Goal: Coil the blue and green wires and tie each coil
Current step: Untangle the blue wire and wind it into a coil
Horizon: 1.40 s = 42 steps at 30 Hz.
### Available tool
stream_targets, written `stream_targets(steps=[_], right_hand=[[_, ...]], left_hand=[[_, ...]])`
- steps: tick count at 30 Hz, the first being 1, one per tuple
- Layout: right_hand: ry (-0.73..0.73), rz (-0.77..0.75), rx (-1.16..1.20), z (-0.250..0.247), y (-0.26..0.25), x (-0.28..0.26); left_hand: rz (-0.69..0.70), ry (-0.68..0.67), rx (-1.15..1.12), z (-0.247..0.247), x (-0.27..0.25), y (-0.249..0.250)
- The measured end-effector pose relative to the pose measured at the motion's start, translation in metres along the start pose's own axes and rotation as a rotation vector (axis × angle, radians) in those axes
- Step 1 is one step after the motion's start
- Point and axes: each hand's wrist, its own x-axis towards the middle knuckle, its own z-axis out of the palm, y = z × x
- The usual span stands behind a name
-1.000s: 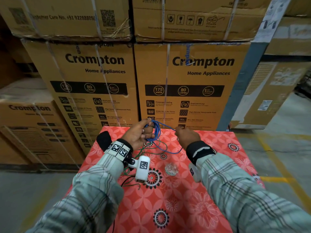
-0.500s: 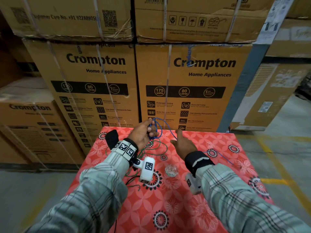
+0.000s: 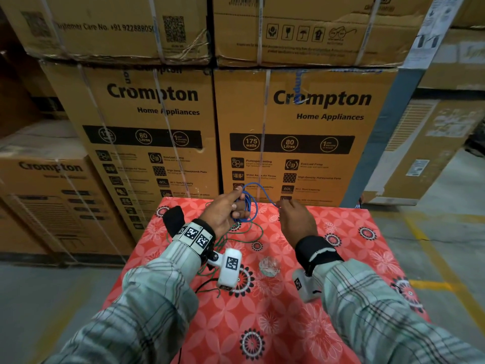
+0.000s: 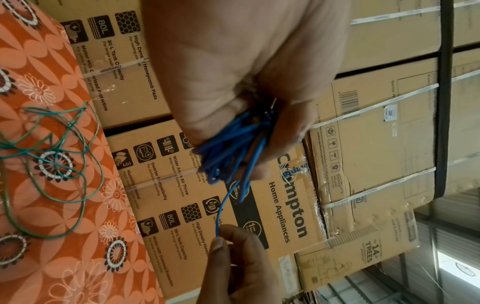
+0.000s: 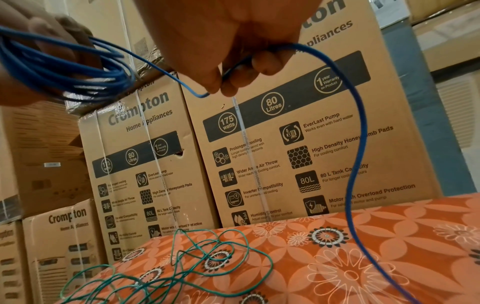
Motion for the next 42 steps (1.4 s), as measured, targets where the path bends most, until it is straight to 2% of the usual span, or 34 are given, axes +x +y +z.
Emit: stream_targets(steps=[5, 12, 16, 19, 22, 24, 29, 34, 37, 42], right_hand=[[-0.039, 0.083, -0.059, -0.010, 0.006, 0.006], [-0.071, 0.154, -0.149, -0.022, 0.028, 0.012], [-0.082, 0.218, -0.134, -0.018, 0.030, 0.014], [-0.105, 0.243, -0.072, -0.008, 0.028, 0.012], [-0.100, 0.275, 0.066, -0.001, 0.024, 0.004], [-0.084, 0.289, 0.156, 0.005, 0.022, -0.003], [-0.089, 0.126, 0.275, 0.021, 0.020, -0.022], [-0.005, 0.092, 0.420, 0.028, 0.015, -0.033], [0.013, -0.045, 0.346, 0.022, 0.007, -0.027], [0.043, -0.335, 0.211, -0.004, -0.015, -0.014]], left_hand=[[-0.030, -0.133, -0.056, 0.009, -0.012, 0.007], [-0.193, -0.348, 0.103, 0.010, -0.023, 0.008], [-0.256, -0.372, 0.090, 0.017, -0.023, 0.002], [-0.251, -0.354, -0.010, 0.023, -0.022, 0.003], [-0.156, -0.317, -0.154, 0.021, -0.015, 0.008], [-0.070, -0.245, -0.209, 0.016, -0.009, 0.013], [0.114, -0.019, -0.298, 0.002, 0.001, 0.023], [0.218, 0.120, -0.344, -0.012, 0.010, 0.020], [0.231, 0.144, -0.283, -0.012, 0.008, 0.017], [0.228, 0.093, -0.106, -0.007, 0.008, 0.011]])
